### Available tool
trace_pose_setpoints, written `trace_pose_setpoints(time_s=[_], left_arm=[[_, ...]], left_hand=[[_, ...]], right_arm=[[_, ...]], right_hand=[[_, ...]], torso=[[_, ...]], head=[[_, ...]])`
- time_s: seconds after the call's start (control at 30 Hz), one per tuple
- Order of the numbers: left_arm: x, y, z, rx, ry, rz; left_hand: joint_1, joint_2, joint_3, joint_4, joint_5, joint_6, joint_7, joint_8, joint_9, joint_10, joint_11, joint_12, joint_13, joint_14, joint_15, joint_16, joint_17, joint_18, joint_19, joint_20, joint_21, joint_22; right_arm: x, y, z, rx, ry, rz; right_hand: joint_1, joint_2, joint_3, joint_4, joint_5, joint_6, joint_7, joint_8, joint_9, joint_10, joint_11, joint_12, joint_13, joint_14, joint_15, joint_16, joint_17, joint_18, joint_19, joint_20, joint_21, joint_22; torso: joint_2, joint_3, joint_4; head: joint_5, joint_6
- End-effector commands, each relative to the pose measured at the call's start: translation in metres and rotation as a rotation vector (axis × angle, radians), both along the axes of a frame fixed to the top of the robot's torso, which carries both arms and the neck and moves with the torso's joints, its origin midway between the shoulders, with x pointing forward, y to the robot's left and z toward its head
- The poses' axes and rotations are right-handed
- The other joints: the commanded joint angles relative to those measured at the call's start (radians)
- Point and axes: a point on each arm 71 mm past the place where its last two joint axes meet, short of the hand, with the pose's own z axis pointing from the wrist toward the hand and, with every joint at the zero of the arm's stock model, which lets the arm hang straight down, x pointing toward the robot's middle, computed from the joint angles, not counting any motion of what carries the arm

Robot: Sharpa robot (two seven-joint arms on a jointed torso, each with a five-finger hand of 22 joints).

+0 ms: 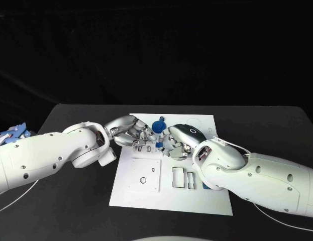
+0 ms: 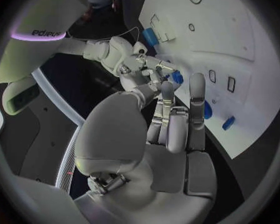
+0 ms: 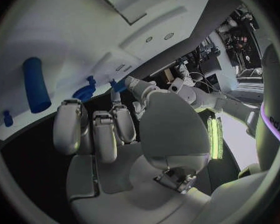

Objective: Assemble the parts on the task board

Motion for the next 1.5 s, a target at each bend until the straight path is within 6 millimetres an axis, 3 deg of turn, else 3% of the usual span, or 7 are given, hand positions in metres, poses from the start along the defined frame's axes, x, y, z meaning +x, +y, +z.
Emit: trace_pose_setpoints(time_s=[0.03, 0.13, 0.47, 1.5], left_arm=[[-0.0039, -0.0064, -0.0038, 0.104, -0.04, -0.069], [-0.0045, -0.0083, -0.0047, 0.117, -0.047, -0.077], [-0.0048, -0.0109, -0.0058, 0.13, -0.051, -0.083], [-0.0015, -0.0078, -0.0095, 0.165, -0.035, -0.061]], left_hand=[[-0.012, 0.003, 0.011, -0.005, -0.005, -0.01, 0.0, -0.012, -0.005, 0.052, -0.001, 0.157, 0.159, 0.042, 0.0, 0.009, 0.061, 0.009, 0.006, -0.001, 0.027, 0.03], [-0.014, 0.008, 0.02, -0.009, -0.004, -0.018, 0.0, -0.022, -0.009, 0.076, 0.001, 0.239, 0.243, 0.045, 0.001, 0.012, 0.068, 0.007, 0.009, 0.0, 0.041, 0.046], [-0.015, 0.011, 0.05, -0.017, -0.003, -0.044, 0.002, -0.052, -0.02, 0.1, 0.001, 0.317, 0.324, 0.047, 0.001, 0.014, 0.073, 0.003, 0.019, 0.0, 0.068, 0.081], [-0.017, 0.006, 0.068, -0.023, -0.001, -0.046, 0.008, -0.064, -0.023, 0.098, 0.006, 0.331, 0.333, 0.049, 0.005, 0.017, 0.078, 0.0, 0.026, 0.001, 0.083, 0.099]], right_arm=[[0.0004, 0.0003, -0.0004, -0.007, 0.004, -0.005], [0.0003, 0.0009, -0.0003, -0.007, 0.004, -0.004], [-0.0001, 0.0017, -0.0002, -0.005, 0.003, -0.001], [-0.0038, 0.002, 0.0033, 0.028, -0.018, 0.004]], right_hand=[[-0.008, 0.001, 0.001, 0.005, 0.009, 0.019, -0.026, 0.005, 0.039, 0.001, -0.005, -0.004, 0.036, 0.094, -0.006, 0.005, 0.219, -0.006, 0.004, -0.004, 0.003, 0.03], [-0.008, 0.001, 0.001, 0.005, 0.009, 0.019, -0.026, 0.005, 0.039, 0.001, -0.005, -0.004, 0.036, 0.094, -0.006, 0.005, 0.219, -0.006, 0.004, -0.004, 0.003, 0.03], [-0.008, 0.001, 0.001, 0.005, 0.011, 0.019, -0.026, 0.006, 0.039, 0.001, -0.006, -0.003, 0.037, 0.094, -0.006, 0.005, 0.22, -0.007, 0.005, -0.004, 0.004, 0.032], [-0.001, 0.001, 0.004, 0.003, 0.026, 0.017, -0.028, 0.009, 0.04, 0.002, -0.007, -0.005, 0.037, 0.095, -0.008, 0.006, 0.224, -0.007, 0.007, -0.005, 0.007, 0.035]], torso=[[0.0, 0.0004, 0.0003], [0.0, 0.0008, -0.0004], [0.001, 0.002, -0.0012], [0.001, 0.0015, 0.0006]], head=[[0.002, 0.0], [0.002, 0.0], [0.001, -0.002], [-0.001, -0.008]])
